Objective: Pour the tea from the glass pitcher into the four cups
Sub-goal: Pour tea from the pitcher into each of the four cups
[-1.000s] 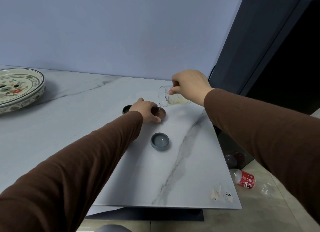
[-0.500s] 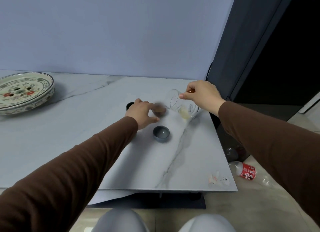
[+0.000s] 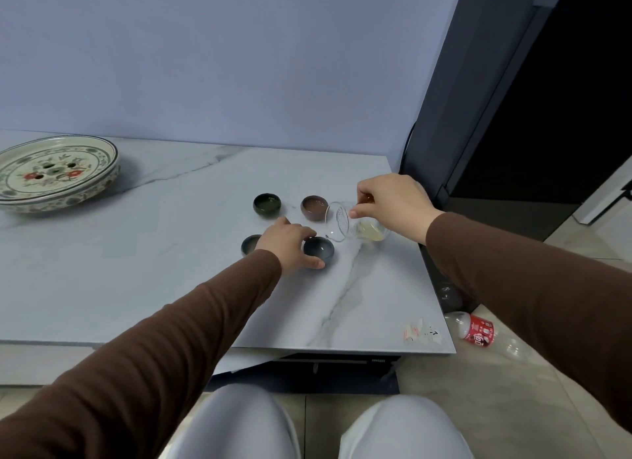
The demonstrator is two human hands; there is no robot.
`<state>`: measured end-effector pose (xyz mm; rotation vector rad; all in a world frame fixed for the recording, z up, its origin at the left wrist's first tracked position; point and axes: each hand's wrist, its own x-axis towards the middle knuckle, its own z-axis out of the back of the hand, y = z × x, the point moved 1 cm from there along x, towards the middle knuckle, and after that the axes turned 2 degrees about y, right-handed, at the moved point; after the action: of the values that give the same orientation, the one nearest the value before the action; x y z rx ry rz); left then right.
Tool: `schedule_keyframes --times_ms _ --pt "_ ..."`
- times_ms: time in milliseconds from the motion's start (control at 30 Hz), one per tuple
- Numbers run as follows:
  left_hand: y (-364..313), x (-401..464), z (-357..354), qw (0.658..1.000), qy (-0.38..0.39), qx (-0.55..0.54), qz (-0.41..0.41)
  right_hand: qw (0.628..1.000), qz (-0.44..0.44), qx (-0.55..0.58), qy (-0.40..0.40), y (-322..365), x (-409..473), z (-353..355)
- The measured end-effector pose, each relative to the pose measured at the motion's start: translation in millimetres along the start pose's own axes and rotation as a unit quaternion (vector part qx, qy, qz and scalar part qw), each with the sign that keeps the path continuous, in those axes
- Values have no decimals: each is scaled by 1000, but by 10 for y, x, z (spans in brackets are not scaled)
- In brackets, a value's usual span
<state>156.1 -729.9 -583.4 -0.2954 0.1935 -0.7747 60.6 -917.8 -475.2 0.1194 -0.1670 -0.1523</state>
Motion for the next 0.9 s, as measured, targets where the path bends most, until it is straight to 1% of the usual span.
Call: schedule_keyframes --times_ms 267,567,900 --pt "7 12 -40 1000 -7 -26 10 997 46 -56 27 163 27 78" --pt "-2 14 -49 999 -12 -30 15 992 72 -78 62 354 102 154" --pt "19 11 -70 999 -20 -37 15 982 106 -138 70 512 114 188"
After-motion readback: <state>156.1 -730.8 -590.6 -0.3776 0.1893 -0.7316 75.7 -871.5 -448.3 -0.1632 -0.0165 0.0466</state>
